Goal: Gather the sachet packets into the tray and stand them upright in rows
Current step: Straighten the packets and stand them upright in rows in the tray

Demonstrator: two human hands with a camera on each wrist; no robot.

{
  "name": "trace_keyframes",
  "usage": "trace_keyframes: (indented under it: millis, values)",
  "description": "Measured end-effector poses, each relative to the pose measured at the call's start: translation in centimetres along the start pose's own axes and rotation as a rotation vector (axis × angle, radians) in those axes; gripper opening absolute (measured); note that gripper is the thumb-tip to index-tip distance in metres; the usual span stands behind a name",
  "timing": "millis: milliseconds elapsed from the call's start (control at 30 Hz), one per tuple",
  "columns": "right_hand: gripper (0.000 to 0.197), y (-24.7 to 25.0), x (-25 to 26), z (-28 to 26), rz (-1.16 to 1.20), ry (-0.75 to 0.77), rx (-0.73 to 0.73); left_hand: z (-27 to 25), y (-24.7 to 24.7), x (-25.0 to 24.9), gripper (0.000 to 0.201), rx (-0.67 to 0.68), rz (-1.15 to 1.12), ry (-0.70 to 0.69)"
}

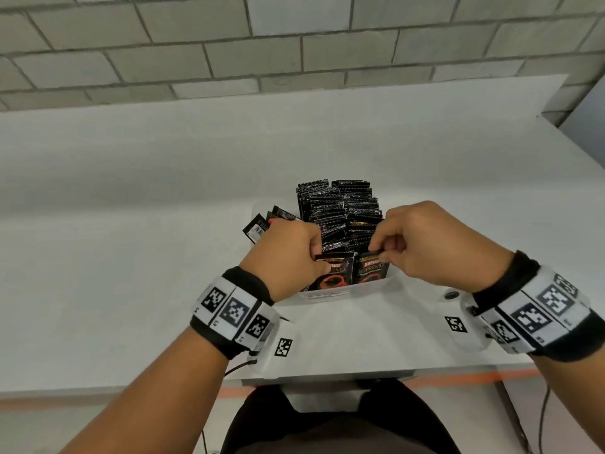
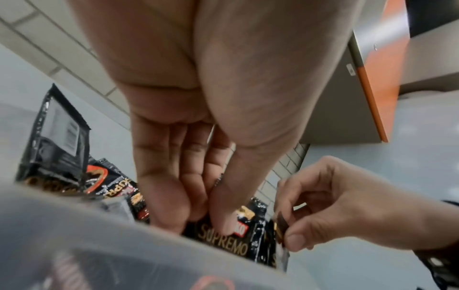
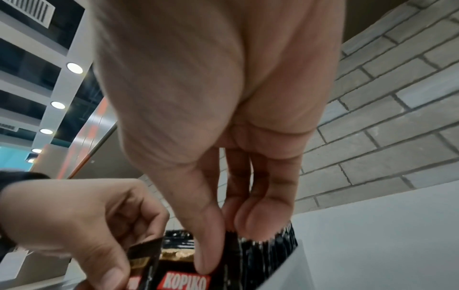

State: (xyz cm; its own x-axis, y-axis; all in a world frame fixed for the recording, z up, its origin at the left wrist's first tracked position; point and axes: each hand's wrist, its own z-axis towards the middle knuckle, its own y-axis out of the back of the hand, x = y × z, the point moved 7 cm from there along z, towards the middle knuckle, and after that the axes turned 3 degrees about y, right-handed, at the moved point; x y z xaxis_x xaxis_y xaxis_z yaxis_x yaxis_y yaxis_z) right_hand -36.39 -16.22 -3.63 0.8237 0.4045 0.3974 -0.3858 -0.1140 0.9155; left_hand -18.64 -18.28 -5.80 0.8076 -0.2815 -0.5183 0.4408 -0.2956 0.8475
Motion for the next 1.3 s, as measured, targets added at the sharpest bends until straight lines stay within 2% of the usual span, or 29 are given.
trace_keyframes:
  millis: [100, 200, 300, 400, 533, 800, 933, 1133, 1233, 1300]
  values:
    - [0.034, -0.8, 0.0, -0.1, 0.039, -0.063, 0.043, 0.0, -0.9, 0.0, 0.030, 0.035, 0.051, 0.008]
    - [0.051, -0.1, 0.2, 0.0, 0.077, -0.037, -0.034, -0.1, -0.3, 0.1, 0.047, 0.002, -0.003, 0.014]
    - [0.060, -0.2, 0.7, 0.5, 0.081, 0.006, -0.014, -0.1, 0.4, 0.5, 0.060, -0.042, -0.033, 0.034]
    - [0.055, -0.8, 0.6, 1.1, 0.052, 0.018, 0.047, 0.4, -0.4, 1.1, 0.058, 0.025, -0.086, 0.085]
    - [0.051, 0.0, -0.5, 1.6, 0.032, -0.024, 0.057, 1.2, -1.5, 0.7, 0.050, 0.102, -0.064, 0.060]
    - [0.044, -1.3, -0.2, 1.3, 0.014, 0.027, 0.091, 1.3, -1.2, 0.5, 0.060, 0.129, -0.087, 0.031]
    - [0.041, -0.8, 0.2, 1.0, 0.082, 0.051, 0.047, 0.6, -0.1, 0.7, 0.063, 0.097, -0.115, 0.021]
    - [0.031, -1.4, 0.2, 0.8, 0.165, 0.009, 0.123, 0.3, -0.6, 1.3, 0.046, 0.126, -0.149, 0.013]
    - [0.032, -0.8, -0.1, 0.8, 0.222, -0.042, 0.092, 0.1, -1.1, 1.2, 0.041, 0.150, -0.136, 0.002]
    - [0.031, 0.0, 0.1, 0.8, 0.266, -0.018, 0.056, -0.1, -0.6, 1.4, 0.035, 0.150, -0.117, -0.003]
